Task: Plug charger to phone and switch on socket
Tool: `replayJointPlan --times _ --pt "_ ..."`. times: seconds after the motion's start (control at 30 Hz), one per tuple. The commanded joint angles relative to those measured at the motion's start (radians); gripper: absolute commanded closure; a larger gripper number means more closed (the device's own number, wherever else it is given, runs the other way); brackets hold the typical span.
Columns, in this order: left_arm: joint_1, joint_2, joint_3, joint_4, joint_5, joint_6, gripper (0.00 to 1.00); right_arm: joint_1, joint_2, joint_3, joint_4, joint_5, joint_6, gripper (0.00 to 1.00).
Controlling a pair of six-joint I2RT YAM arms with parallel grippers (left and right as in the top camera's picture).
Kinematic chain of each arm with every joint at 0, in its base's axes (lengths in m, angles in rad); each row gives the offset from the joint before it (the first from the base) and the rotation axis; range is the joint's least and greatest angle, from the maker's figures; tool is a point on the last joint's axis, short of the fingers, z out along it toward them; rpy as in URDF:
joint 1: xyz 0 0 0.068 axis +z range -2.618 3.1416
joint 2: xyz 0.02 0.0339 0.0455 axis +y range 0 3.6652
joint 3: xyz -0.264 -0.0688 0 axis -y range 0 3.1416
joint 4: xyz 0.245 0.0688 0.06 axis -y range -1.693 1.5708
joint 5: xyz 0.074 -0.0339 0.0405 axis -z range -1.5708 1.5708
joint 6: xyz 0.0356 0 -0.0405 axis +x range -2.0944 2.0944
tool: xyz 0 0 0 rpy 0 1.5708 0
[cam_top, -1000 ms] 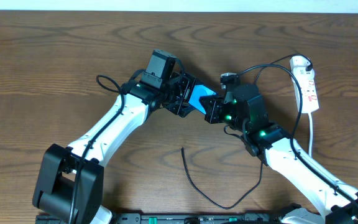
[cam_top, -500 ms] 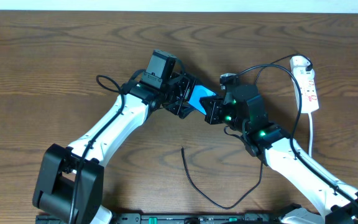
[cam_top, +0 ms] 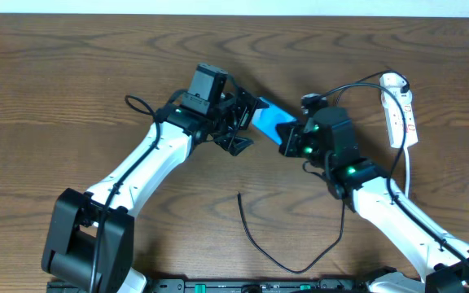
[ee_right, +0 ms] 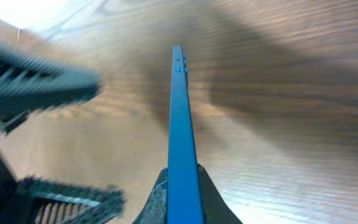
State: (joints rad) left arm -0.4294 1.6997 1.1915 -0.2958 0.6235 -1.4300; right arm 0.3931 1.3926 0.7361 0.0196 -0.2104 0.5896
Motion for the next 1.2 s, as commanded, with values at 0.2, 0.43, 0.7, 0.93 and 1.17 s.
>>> replayJointPlan --times 0.2,0.43,0.7,0.93,1.17 --pt "0.093 -0.028 0.019 -0.001 0.103 0.042 0.07 -0.15 -0.005 0.018 0.015 -0.111 0.264 0.99" --pt "0.126 -0.028 0.019 0.059 0.155 0.042 0.07 -0.185 -0.005 0.018 0.034 -0.185 0.579 0.99" --pt "0.125 -0.028 0.019 0.201 0.151 0.042 0.07 -0.182 -0.005 0.018 0.128 -0.209 0.835 0.99" --pt "0.125 -0.028 0.019 0.26 0.149 0.039 0.07 -0.182 -0.005 0.018 0.239 -0.244 0.944 0.99" --pt "0.125 -0.028 0.019 0.348 0.071 0.038 0.07 -0.144 -0.005 0.018 0.346 -0.248 1.057 0.99"
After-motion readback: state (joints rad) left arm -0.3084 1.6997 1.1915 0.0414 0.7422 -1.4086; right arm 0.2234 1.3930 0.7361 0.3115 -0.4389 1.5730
